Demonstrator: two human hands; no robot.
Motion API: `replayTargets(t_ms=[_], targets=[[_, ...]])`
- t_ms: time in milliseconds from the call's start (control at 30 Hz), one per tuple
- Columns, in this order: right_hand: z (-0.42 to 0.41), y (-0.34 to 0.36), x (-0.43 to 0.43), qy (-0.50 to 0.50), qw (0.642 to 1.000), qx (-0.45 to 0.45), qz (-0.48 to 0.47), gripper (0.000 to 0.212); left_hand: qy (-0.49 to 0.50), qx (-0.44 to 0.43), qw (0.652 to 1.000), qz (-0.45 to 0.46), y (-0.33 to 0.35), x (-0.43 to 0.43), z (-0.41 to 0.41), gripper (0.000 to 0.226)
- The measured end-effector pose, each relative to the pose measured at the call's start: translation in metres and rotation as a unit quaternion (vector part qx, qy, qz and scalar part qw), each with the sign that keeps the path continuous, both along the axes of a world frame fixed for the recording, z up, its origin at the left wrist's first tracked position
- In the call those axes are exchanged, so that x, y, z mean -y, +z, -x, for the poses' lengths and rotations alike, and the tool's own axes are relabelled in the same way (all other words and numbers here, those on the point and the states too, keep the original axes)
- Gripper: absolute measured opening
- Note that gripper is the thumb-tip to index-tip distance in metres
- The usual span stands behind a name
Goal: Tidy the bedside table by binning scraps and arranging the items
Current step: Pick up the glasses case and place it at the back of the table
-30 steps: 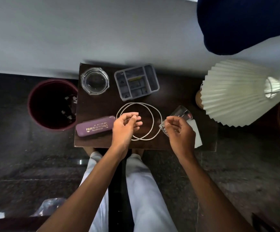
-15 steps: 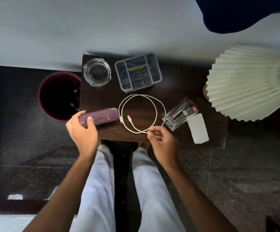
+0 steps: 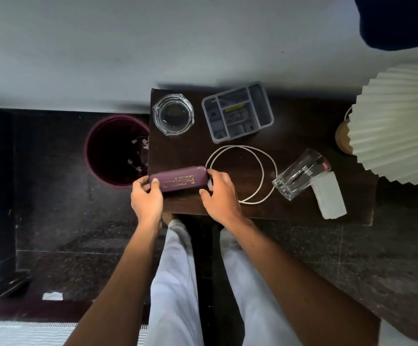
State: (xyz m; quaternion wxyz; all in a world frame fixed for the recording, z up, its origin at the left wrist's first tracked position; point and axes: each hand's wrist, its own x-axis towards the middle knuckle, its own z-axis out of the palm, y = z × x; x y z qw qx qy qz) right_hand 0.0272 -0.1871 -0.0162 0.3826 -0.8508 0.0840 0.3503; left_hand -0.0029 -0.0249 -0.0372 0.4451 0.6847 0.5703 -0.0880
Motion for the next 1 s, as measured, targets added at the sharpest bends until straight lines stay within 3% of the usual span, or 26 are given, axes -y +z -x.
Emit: replayTargets(t_ms=[200, 367, 533, 600, 667, 833, 1000], targets=[[0.005, 0.0, -0.008, -0.044, 0.999, 0.018, 0.013, 0.048, 0.028, 0.034, 0.997, 0.057, -0.005, -0.008, 0.004, 0.03], [0.002, 0.017, -0.008, -0.166, 0.986, 0.022, -0.016, 0.042, 0.07, 0.092, 0.988, 0.106, 0.02, 0.002, 0.005, 0.023], [-0.008, 0.043, 0.024, -0.322, 0.941, 0.09, -0.058, 0.031, 0.034, 0.161, 0.966, 0.198, 0.06, 0.046, -0.003, 0.017], [-0.014, 0.05, 0.044, -0.379, 0.918, 0.101, -0.056, 0.038, 0.026, 0.175, 0.958, 0.226, 0.07, 0.074, -0.011, 0.018], [-0.022, 0.055, 0.066, -0.425, 0.899, 0.097, -0.046, 0.047, 0.026, 0.174, 0.951, 0.255, 0.075, 0.103, -0.022, 0.017], [-0.042, 0.059, 0.111, -0.517, 0.851, 0.092, -0.029, 0.03, 0.048, 0.156, 0.933, 0.321, 0.07, 0.161, -0.05, 0.024], [-0.062, 0.054, 0.126, -0.574, 0.811, 0.113, -0.009, 0.041, 0.076, 0.129, 0.927, 0.344, 0.054, 0.188, -0.075, 0.028]])
